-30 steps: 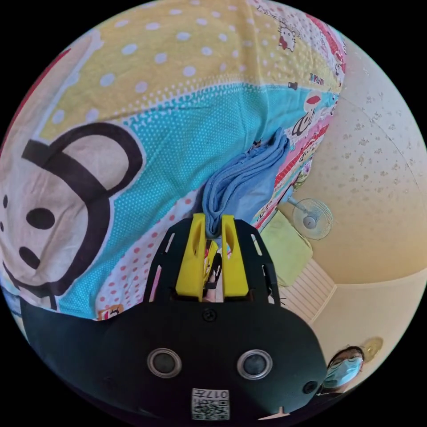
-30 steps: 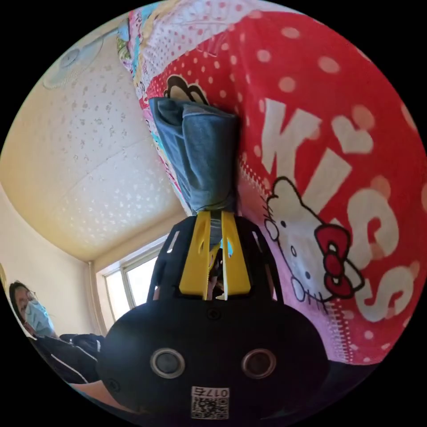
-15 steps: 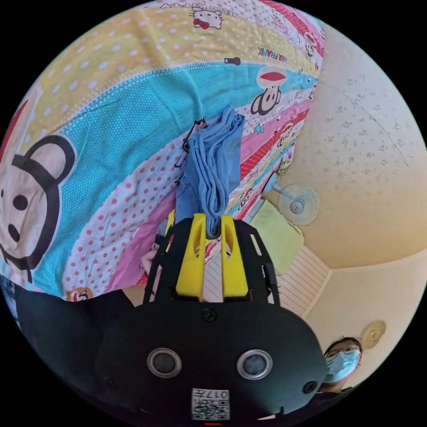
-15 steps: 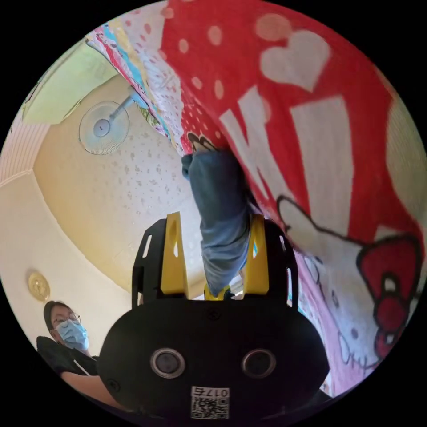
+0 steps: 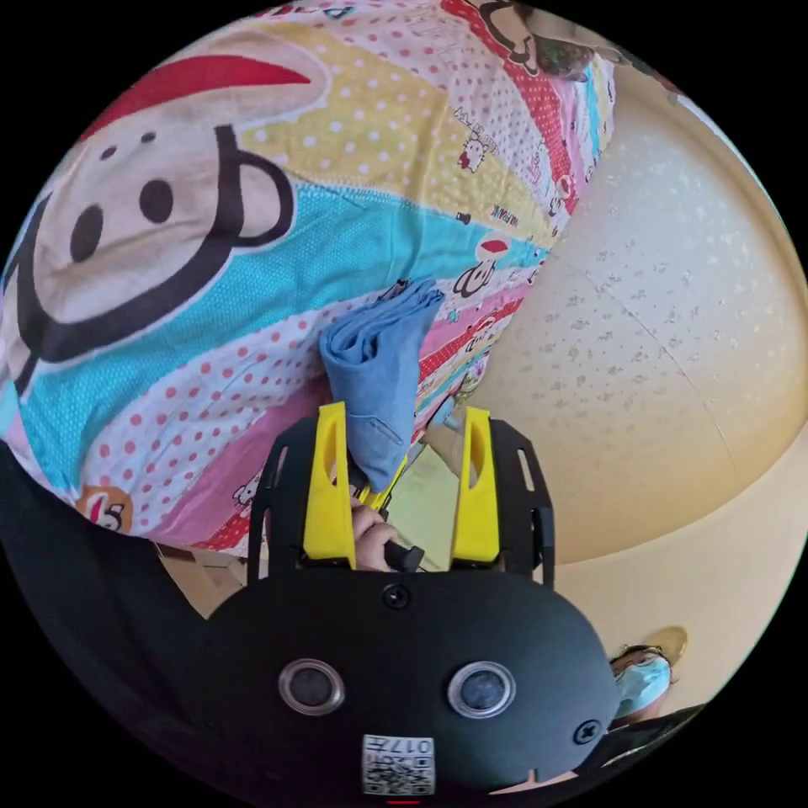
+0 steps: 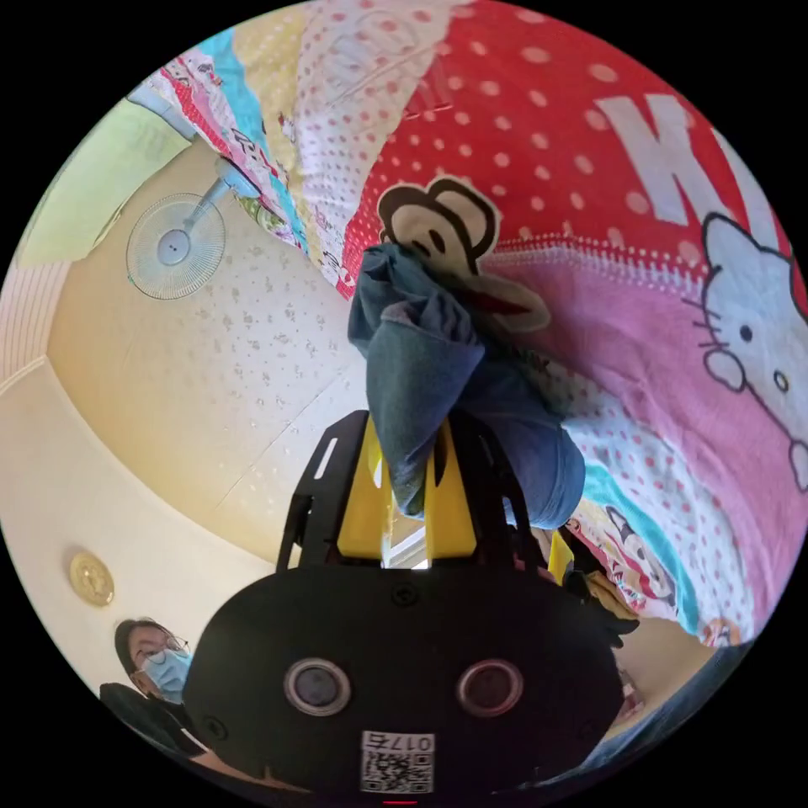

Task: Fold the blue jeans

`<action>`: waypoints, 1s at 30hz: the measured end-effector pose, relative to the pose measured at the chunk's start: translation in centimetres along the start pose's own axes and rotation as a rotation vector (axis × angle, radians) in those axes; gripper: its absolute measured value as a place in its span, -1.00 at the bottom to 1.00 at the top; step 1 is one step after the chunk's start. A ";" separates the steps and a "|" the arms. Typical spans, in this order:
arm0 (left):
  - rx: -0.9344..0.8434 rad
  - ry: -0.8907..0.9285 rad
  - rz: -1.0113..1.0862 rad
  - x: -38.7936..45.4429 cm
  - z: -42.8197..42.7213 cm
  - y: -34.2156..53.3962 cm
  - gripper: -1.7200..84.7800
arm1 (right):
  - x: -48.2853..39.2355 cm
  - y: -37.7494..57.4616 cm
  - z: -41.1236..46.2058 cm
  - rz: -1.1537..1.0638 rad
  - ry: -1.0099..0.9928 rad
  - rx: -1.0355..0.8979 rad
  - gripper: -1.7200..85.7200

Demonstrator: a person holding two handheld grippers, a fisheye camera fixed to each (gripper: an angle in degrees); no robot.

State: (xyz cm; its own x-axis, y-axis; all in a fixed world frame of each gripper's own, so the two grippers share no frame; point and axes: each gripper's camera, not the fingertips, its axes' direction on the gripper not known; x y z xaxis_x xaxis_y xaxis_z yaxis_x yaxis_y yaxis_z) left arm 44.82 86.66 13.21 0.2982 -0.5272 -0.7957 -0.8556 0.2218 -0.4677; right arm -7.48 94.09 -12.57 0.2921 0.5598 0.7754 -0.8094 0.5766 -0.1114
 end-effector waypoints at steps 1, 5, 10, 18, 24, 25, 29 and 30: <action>-0.003 0.028 -0.010 -0.5 0.1 0.3 -0.54 | -0.9 0.1 0.3 0.015 0.011 -0.023 -0.79; 0.020 0.214 -0.121 -3.2 1.8 2.4 -0.53 | -4.1 0.4 0.5 0.044 0.042 -0.110 -0.79; 0.017 0.245 -0.109 -2.5 2.4 2.9 -0.58 | -8.8 1.5 -0.9 -0.007 0.188 -0.216 -0.78; -0.058 0.421 -0.241 -6.7 -2.4 7.1 -0.77 | -12.8 3.6 -5.6 0.083 0.226 -0.383 -0.78; 0.070 0.217 -0.269 -6.3 -11.5 13.0 -0.80 | -13.4 5.2 -11.1 0.219 0.429 -0.478 -0.81; 0.086 0.206 -0.287 -6.3 -12.4 13.6 -0.80 | -13.1 5.4 -12.0 0.256 0.484 -0.498 -0.82; 0.164 0.191 -0.359 -5.3 -17.4 16.2 -0.81 | -13.1 6.0 -12.5 0.282 0.670 -0.632 -0.88; 0.171 0.181 -0.345 -4.6 -18.5 16.4 -0.81 | -13.2 6.2 -12.3 0.277 0.687 -0.652 -0.88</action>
State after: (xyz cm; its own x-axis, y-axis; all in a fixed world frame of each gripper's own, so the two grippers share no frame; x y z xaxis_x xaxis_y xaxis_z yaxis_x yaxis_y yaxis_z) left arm 21.59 77.55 16.35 0.4624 -0.7266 -0.5082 -0.6316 0.1323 -0.7639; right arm -10.07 97.59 -31.10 0.5340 0.8296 0.1630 -0.5149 0.4720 -0.7156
